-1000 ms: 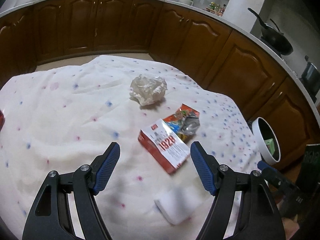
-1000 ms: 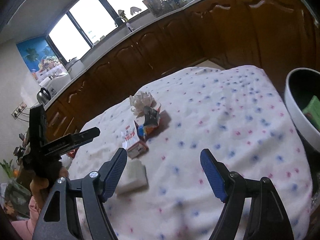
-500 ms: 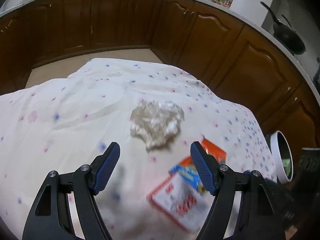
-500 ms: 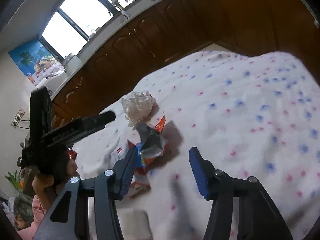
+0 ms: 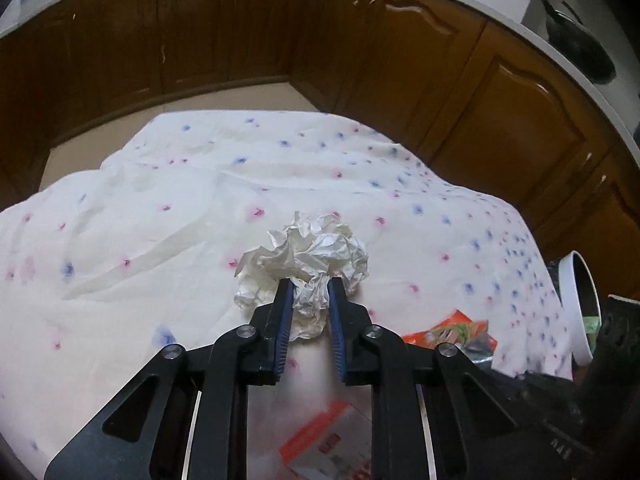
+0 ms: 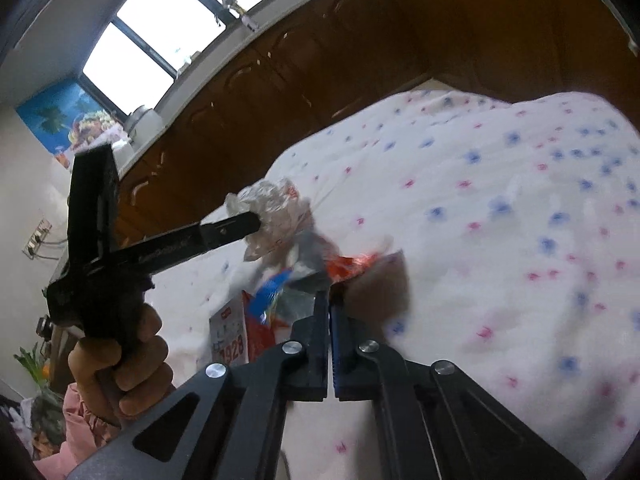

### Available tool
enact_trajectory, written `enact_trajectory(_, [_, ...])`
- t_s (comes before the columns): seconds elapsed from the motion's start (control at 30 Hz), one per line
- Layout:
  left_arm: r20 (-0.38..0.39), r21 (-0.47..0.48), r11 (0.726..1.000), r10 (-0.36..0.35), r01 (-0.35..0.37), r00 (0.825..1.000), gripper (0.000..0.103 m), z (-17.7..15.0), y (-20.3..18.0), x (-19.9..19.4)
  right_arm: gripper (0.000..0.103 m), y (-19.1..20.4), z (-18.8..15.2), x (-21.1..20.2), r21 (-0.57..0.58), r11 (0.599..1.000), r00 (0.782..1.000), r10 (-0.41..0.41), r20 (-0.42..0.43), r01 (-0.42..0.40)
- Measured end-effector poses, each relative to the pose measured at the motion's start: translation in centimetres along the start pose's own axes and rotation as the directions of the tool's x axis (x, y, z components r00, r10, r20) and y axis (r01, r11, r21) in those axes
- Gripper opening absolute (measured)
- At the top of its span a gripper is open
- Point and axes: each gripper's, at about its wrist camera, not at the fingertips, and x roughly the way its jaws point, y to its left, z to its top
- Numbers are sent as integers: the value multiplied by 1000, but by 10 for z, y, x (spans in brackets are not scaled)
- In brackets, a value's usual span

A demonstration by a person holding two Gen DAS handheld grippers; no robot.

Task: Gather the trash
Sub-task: 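Grasp the crumpled foil with the left gripper while the right grasps the snack wrapper, then carry the foil and wrapper over the bin and release both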

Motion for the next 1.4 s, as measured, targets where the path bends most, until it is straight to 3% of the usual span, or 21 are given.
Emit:
enact_trajectory(0.27, [103, 7, 997, -77, 77, 992, 16, -15, -27, -63, 1, -4, -22, -75, -53, 995, 991, -75, 112, 81])
enact_trajectory(0.47, [139, 68, 988, -148, 140, 979, 16, -50, -71, -94, 1, -13, -45, -123, -63, 985, 972, -149, 180, 162])
enact_trajectory(0.87, [82, 190, 949, -270, 251, 959, 16, -107, -151, -120, 1, -30, -83, -194, -31, 965, 936, -242, 257, 259])
enact_trajectory(1.4, [28, 305, 901, -333, 310, 942, 16, -118, -231, -121, 1, -81, -103, -271, 88, 934, 871, -356, 339, 347])
